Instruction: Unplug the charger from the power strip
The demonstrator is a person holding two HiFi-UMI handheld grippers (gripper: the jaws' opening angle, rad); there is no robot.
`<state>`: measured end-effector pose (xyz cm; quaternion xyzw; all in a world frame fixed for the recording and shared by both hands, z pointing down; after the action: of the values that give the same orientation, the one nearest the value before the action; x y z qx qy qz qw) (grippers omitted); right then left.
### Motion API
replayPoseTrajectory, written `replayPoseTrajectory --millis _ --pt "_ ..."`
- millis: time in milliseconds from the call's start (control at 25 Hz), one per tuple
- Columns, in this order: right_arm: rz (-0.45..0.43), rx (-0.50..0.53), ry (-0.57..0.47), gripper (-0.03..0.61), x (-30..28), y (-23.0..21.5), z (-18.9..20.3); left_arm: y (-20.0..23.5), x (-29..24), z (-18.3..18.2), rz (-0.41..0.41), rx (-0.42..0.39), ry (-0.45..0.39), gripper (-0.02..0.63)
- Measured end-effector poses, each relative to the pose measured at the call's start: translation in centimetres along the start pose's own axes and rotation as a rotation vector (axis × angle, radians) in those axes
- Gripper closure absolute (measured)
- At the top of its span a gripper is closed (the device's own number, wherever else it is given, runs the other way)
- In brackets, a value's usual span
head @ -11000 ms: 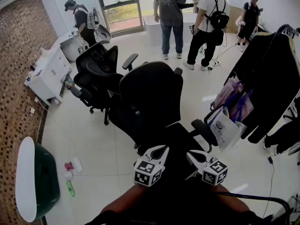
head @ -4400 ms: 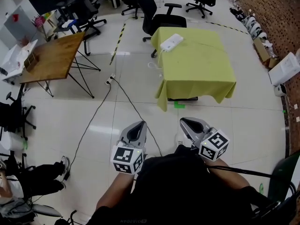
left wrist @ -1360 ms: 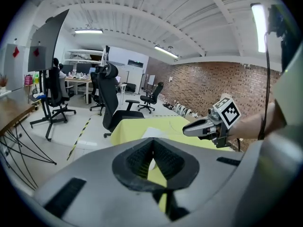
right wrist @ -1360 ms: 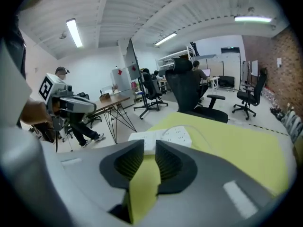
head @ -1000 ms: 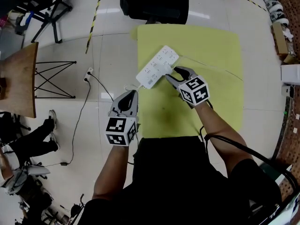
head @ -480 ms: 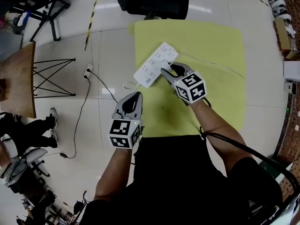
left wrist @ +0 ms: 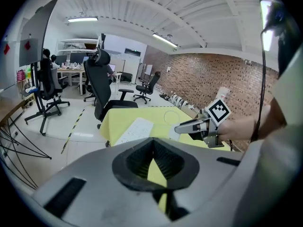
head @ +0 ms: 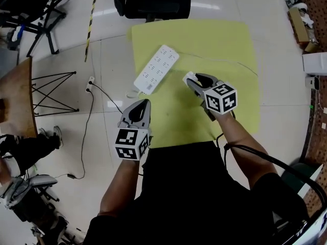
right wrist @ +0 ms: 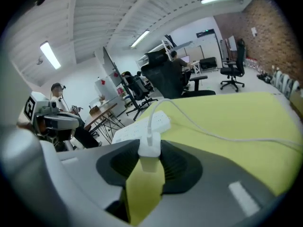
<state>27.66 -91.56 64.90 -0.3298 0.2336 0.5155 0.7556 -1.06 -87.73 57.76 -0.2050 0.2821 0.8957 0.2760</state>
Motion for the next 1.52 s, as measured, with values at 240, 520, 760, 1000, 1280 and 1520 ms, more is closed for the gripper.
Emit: replayPoseTrajectory --millis 240,520,760,1000,1280,1520 --pt "0.030 -0.140 0.063 0.442 4.6 -3.5 4.9 -2.1 -1.2 -0.6 0.049 -0.038 0.029 0.607" --pt "-0.024 -0.285 0.106 0.442 5.8 -4.4 8.7 -4.2 -1.4 -1.2 0.072 -0.080 0.035 0.607" --pt "0.046 -0.239 0.086 0.430 5.5 -5.2 9.2 -5.3 -0.3 -0.4 0.062 -0.089 0.029 0.607" --pt "0.187 -0.138 0.102 0.373 5.7 -5.9 9.0 -5.8 1.1 -0.5 0.059 -0.093 0.007 0.607" --pt "0.249 -0.104 0.063 0.351 7.7 -4.8 7.9 -5.4 2.6 -0.8 0.066 -0.105 -0.038 0.607" --pt "0.226 -0.167 -0.192 0.486 13.4 -0.4 4.9 -5.9 4.4 -0.7 0.121 -0.159 -0.050 0.607"
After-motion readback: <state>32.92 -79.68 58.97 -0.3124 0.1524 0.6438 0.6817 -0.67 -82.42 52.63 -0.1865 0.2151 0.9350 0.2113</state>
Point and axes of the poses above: the fingertips, and each gripper's own axes: x backward along the fingers, y to its left, z out of its underside, the point moved 10 cm from there along x, backward along the fingers, and after that the axes turned 14 degrees about z, right-handed, at the moved point
